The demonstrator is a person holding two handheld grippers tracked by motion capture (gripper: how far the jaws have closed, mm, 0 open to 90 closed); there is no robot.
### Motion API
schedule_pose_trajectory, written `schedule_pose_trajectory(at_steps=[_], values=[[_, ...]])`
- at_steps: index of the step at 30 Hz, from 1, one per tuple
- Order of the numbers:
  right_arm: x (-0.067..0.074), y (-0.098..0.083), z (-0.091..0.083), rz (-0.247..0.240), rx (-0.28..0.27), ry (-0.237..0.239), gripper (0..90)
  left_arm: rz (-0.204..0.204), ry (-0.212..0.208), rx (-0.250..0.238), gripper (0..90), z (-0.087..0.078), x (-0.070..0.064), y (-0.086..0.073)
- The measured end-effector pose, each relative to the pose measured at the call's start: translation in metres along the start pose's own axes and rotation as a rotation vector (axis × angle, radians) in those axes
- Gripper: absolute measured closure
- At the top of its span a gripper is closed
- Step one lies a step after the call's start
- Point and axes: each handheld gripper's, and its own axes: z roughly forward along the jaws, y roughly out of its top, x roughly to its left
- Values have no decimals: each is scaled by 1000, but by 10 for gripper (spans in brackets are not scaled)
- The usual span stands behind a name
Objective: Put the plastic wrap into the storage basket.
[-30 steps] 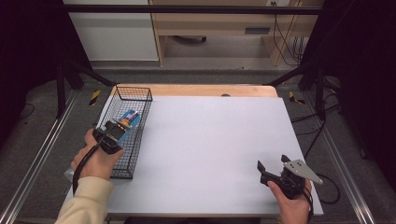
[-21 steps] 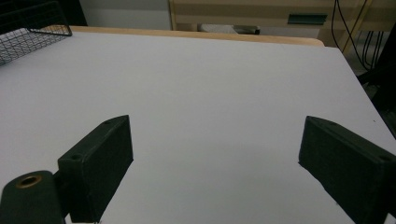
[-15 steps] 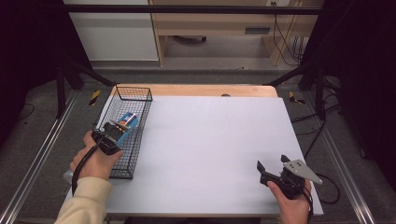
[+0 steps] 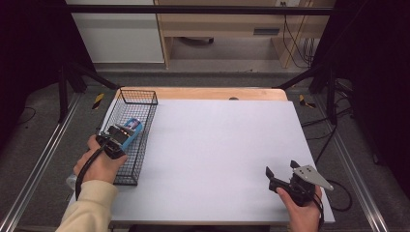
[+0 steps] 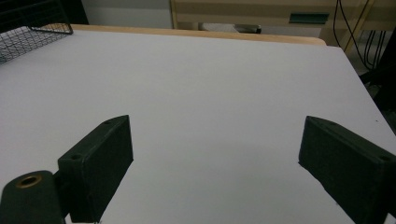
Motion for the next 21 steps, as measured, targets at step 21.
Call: schedule_pose_trajectory(at_steps=[21], values=[[0, 0, 1, 0, 3, 1, 101, 10, -20, 31, 320, 5, 1, 7]])
